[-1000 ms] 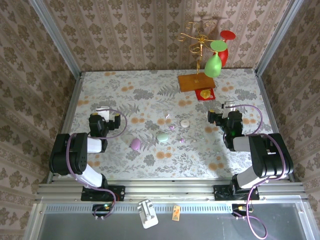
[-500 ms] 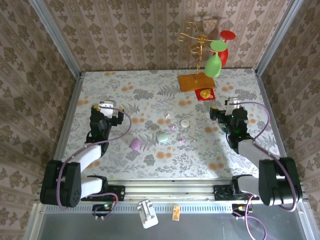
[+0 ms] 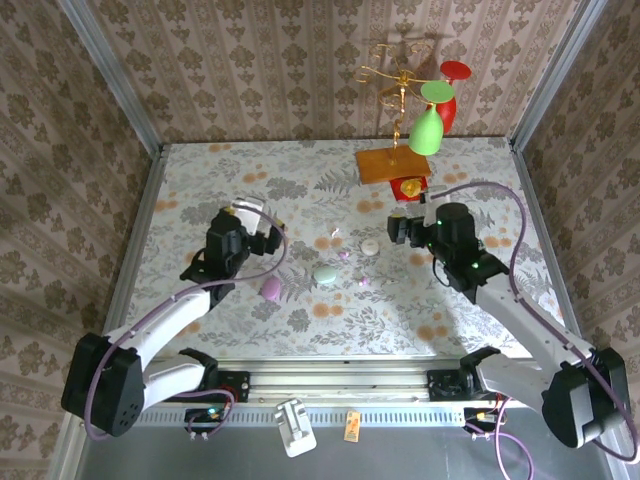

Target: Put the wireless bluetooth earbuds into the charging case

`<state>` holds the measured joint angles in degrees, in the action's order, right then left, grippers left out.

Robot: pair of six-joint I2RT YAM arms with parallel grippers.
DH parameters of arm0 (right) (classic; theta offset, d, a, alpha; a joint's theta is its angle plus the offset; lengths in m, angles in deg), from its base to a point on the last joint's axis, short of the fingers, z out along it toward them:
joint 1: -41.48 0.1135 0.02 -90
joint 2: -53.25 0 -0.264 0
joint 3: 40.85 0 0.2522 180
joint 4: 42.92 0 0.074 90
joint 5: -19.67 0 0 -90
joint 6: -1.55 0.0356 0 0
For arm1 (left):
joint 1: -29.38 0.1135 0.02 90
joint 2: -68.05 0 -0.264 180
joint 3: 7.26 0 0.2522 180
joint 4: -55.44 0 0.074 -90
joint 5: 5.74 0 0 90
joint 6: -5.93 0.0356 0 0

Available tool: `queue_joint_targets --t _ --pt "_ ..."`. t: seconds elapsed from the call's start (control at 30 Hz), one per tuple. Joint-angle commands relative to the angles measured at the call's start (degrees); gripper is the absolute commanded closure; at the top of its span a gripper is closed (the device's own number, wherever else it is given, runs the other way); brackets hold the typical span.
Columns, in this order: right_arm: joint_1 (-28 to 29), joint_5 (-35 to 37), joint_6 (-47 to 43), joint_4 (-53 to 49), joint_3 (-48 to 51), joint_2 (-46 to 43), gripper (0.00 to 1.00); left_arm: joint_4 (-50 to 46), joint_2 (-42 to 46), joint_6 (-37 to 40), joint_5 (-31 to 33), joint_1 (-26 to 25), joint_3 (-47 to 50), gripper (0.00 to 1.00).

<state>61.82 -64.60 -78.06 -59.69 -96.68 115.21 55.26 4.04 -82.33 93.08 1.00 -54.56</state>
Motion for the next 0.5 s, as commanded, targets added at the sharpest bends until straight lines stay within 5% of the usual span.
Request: queue_joint_targets --t 0.0,0.27,0.47 --pt "3.29 2.22 2.26 -10.7 -4.59 5.51 0.0 -4.88 0.09 -3.41 -0.01 -2.47 -2.04 0.0" --pt "7.5 1.41 4.17 -19.62 -14.01 22.35 0.0 -6.2 1.48 -6.19 0.56 -4.05 0.0 0.0" --pt "8.58 0.08 6.44 -23.64 -21.79 33.23 0.11 -6.19 2.31 -6.22 1.56 -4.05 0.76 0.0"
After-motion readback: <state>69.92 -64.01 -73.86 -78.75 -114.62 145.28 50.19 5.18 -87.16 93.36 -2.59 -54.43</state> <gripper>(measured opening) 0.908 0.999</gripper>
